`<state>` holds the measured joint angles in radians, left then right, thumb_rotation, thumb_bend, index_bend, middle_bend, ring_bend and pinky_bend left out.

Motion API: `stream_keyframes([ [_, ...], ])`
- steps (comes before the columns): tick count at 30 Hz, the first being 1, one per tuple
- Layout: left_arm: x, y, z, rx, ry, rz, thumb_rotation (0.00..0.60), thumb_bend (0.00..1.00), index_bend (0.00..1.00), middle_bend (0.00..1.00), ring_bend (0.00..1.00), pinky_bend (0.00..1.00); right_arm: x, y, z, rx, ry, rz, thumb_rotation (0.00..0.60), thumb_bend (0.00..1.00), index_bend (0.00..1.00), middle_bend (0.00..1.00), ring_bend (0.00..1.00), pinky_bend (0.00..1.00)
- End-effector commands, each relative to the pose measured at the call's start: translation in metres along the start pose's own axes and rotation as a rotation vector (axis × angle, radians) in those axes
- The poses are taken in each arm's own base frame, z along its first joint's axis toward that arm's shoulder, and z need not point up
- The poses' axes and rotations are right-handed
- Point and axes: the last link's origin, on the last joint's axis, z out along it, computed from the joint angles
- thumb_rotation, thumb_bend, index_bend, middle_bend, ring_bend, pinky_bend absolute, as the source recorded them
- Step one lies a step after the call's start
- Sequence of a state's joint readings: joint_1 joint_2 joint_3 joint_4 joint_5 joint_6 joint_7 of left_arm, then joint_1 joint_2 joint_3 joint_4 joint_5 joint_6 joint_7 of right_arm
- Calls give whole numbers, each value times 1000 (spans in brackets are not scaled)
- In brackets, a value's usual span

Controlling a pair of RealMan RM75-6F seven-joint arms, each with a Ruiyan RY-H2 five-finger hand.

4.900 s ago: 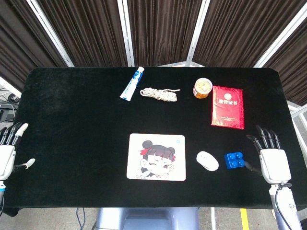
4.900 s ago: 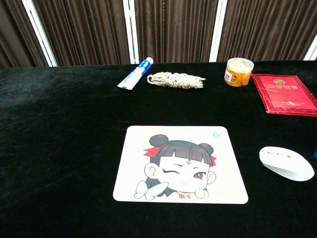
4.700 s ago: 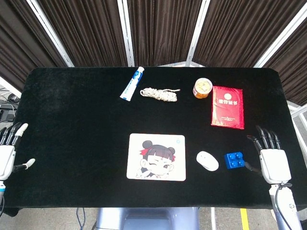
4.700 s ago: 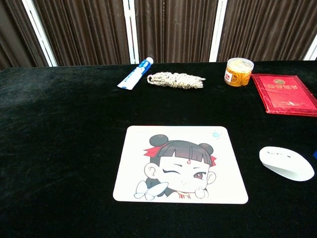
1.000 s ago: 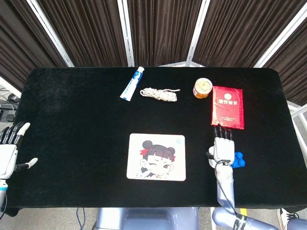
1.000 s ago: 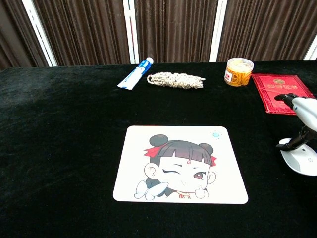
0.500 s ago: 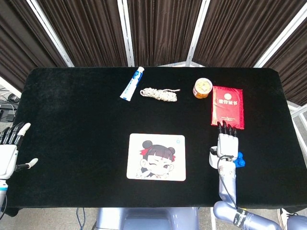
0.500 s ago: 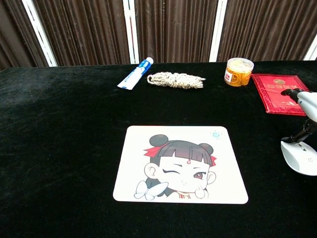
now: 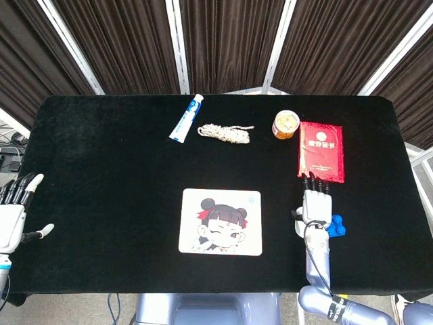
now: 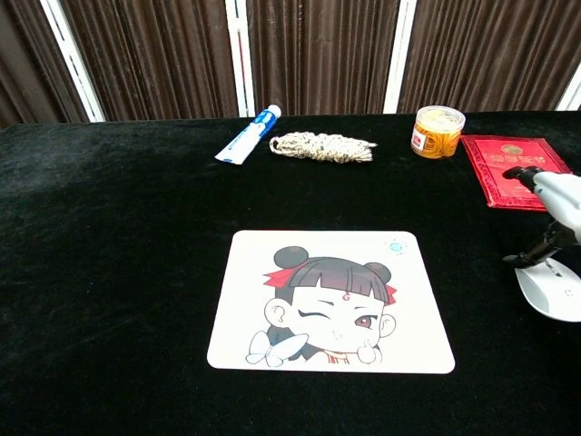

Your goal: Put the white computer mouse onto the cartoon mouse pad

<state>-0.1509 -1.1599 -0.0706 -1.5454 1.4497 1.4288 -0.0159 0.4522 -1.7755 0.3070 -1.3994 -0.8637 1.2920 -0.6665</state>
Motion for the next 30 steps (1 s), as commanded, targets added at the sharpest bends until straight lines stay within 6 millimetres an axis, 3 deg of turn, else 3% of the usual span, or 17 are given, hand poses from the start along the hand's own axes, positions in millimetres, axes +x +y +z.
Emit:
stream_keyframes([
  [1, 0, 0, 0, -1, 0, 0, 600, 128, 0, 0, 0, 0, -2, -8, -4, 17, -4, 2, 600, 189, 0, 0, 0, 0],
  [10, 1, -1, 0, 0, 0, -5, 600, 128, 0, 0, 0, 0, -8, -2, 1, -23, -13, -36, 600, 189, 0, 0, 0, 0],
  [30, -1, 1, 0, -3, -15, -6, 600, 129, 0, 0, 0, 0, 6, 24, 10, -128, 24, -90, 600, 193, 0, 0, 0, 0],
])
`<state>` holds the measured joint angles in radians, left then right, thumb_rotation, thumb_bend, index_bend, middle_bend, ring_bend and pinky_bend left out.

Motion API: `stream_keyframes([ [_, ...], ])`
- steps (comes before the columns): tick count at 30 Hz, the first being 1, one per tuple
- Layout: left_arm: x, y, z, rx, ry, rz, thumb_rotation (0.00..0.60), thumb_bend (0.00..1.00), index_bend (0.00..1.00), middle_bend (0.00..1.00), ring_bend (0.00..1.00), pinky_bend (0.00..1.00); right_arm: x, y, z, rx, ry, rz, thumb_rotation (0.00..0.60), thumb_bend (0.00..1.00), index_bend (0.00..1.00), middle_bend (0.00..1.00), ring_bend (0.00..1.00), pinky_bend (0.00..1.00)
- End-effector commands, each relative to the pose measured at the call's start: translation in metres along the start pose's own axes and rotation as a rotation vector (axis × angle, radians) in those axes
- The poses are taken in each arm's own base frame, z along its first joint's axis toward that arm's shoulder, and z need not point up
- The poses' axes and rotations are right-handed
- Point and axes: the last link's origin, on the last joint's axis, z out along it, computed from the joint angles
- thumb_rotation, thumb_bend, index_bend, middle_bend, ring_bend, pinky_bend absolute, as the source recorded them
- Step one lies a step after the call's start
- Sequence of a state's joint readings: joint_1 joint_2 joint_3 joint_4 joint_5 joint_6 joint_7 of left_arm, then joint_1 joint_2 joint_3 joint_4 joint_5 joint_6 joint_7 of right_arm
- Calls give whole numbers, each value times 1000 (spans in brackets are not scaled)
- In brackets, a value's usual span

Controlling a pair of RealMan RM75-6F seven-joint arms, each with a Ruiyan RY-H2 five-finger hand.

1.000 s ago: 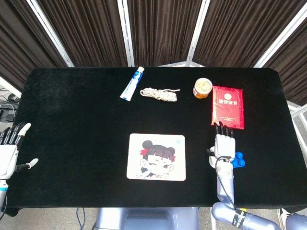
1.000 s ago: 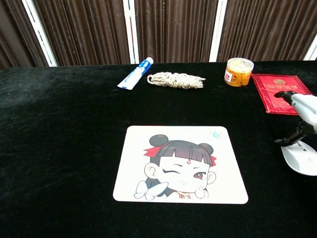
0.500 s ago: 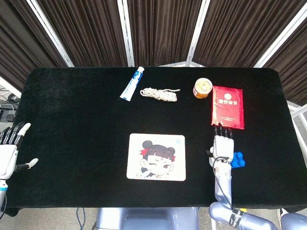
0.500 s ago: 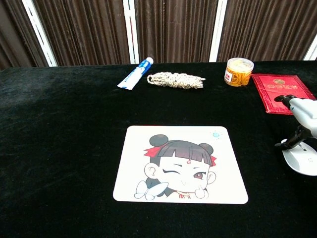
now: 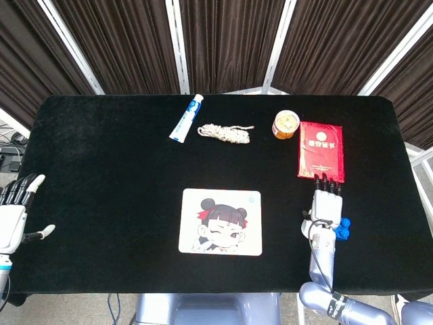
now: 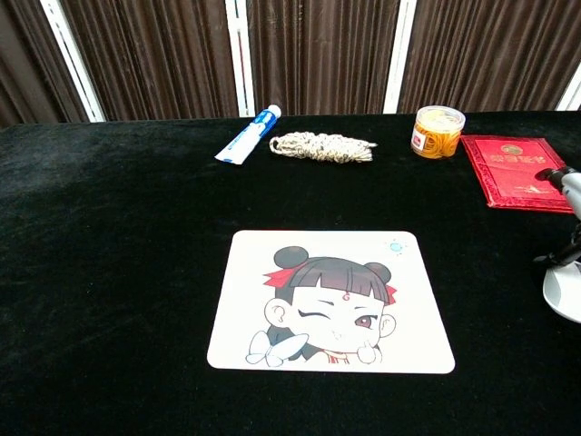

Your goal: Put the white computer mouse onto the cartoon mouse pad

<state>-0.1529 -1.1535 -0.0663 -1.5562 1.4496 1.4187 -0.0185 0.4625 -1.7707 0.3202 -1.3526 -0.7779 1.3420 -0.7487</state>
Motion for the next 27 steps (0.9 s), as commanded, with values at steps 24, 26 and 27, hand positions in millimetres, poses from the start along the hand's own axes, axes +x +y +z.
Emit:
stream_keyframes([
  [24, 1, 1, -2, -33, 5, 3, 600, 130, 0, 0, 0, 0, 55, 0, -54, 421, -66, -41, 600, 129, 5, 0, 0, 0],
  [26, 1, 1, -2, -38, 2, 4, 600, 131, 0, 0, 0, 0, 58, 5, -56, 437, -60, -57, 600, 128, 16, 0, 0, 0],
  [27, 1, 0, -2, -40, 0, 4, 600, 131, 0, 0, 0, 0, 60, 8, -56, 445, -55, -65, 600, 127, 20, 0, 0, 0],
])
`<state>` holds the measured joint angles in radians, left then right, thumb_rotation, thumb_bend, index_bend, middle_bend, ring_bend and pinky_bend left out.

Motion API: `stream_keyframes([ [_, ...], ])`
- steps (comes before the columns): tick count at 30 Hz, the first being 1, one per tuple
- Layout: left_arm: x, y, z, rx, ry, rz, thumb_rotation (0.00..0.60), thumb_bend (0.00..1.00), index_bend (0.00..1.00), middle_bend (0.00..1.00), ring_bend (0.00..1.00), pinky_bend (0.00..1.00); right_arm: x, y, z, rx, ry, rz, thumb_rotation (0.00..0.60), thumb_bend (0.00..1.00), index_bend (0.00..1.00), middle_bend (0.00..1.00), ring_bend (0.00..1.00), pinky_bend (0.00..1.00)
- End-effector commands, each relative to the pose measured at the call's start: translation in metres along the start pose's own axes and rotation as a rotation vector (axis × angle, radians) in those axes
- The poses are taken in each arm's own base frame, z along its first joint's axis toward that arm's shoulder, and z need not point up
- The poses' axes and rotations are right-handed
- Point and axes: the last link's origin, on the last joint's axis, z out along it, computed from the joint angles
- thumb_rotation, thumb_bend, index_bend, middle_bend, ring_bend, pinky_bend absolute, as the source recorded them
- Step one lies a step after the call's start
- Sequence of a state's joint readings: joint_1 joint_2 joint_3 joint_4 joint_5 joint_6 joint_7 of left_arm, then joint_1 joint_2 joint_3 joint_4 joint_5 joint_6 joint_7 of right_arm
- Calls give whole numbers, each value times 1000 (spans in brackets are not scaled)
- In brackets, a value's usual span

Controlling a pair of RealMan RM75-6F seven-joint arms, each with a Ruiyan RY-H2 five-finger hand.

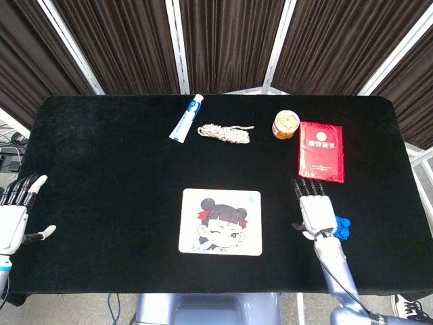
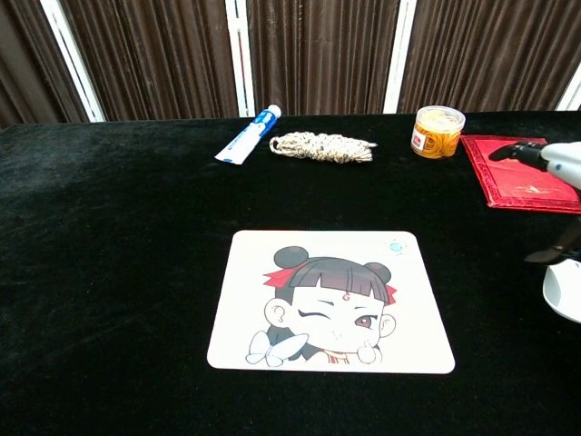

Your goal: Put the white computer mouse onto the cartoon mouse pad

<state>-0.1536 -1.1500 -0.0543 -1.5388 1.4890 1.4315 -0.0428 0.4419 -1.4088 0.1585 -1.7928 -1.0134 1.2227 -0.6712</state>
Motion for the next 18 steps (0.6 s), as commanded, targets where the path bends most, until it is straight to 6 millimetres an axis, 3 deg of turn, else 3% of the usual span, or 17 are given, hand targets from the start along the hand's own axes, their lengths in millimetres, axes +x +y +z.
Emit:
stream_keyframes([
  [1, 0, 0, 0, -5, -3, 0, 600, 131, 0, 0, 0, 0, 2, 6, -10, 47, -12, -34, 600, 127, 24, 0, 0, 0],
  [10, 0, 3, -3, -73, -8, 14, 600, 132, 0, 0, 0, 0, -7, 27, -17, 85, -25, -223, 600, 122, 40, 0, 0, 0],
  [18, -1, 1, -2, -66, -7, 2, 600, 132, 0, 0, 0, 0, -18, 40, -15, 79, -65, -253, 600, 120, 42, 0, 0, 0],
])
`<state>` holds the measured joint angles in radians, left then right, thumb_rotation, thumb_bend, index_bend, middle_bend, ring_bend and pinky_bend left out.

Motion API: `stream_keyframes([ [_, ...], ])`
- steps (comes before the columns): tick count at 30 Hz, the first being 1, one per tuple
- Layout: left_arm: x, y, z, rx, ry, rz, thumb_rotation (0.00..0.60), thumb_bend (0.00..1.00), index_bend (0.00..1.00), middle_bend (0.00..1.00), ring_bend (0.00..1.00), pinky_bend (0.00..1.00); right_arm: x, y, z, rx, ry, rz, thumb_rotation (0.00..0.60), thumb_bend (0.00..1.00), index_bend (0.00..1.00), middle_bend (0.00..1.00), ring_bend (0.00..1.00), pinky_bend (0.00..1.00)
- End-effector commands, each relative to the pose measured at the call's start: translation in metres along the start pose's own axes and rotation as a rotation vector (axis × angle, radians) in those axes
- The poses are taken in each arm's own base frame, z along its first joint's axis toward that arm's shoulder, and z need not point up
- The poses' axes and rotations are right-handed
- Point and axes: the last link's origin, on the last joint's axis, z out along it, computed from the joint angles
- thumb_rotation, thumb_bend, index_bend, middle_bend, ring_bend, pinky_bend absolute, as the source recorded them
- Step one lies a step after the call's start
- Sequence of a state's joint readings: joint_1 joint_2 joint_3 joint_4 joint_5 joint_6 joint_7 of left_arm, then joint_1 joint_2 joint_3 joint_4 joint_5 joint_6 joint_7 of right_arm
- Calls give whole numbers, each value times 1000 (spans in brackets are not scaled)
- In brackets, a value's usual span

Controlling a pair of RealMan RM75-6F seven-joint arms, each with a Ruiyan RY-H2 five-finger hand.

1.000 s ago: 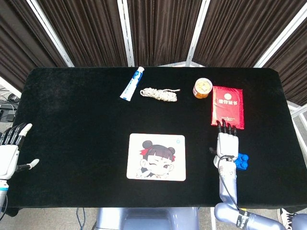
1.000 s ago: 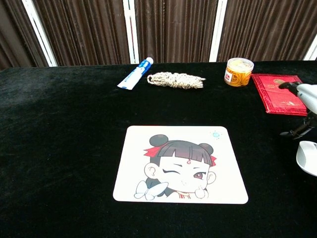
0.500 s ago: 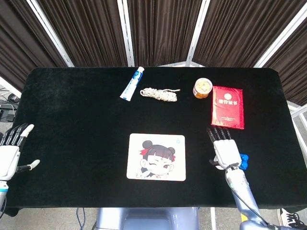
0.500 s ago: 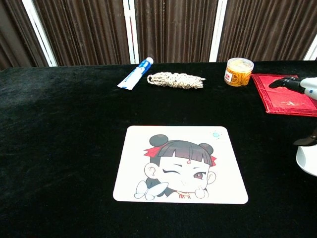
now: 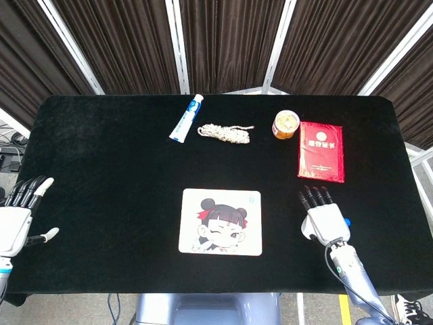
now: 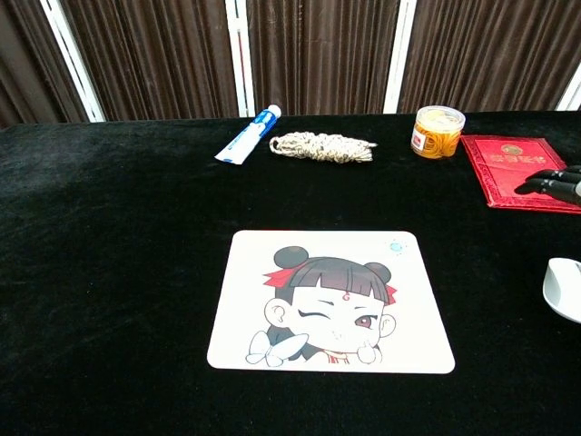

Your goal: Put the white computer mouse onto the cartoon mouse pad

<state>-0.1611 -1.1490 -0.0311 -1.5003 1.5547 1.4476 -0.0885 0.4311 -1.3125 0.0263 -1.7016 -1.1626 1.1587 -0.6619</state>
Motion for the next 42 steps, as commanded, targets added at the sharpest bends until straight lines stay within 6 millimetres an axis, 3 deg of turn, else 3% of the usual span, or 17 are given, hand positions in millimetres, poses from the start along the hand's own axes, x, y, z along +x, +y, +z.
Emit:
stream_keyframes([
  [1, 0, 0, 1, 2, -2, -2, 600, 131, 0, 0, 0, 0, -6, 4, 2, -4, -15, -21, 600, 120, 43, 0, 0, 0],
  [21, 0, 0, 1, 8, -1, -24, 600, 132, 0, 0, 0, 0, -32, 15, 10, -42, -78, -38, 600, 120, 55, 0, 0, 0],
  [38, 0, 0, 1, 9, -2, -31, 600, 131, 0, 0, 0, 0, -41, 19, 17, -69, -87, -33, 600, 121, 57, 0, 0, 0],
  [42, 0, 0, 1, 10, -2, -32, 600, 131, 0, 0, 0, 0, -41, 14, 21, -59, -69, -22, 600, 126, 125, 0, 0, 0],
])
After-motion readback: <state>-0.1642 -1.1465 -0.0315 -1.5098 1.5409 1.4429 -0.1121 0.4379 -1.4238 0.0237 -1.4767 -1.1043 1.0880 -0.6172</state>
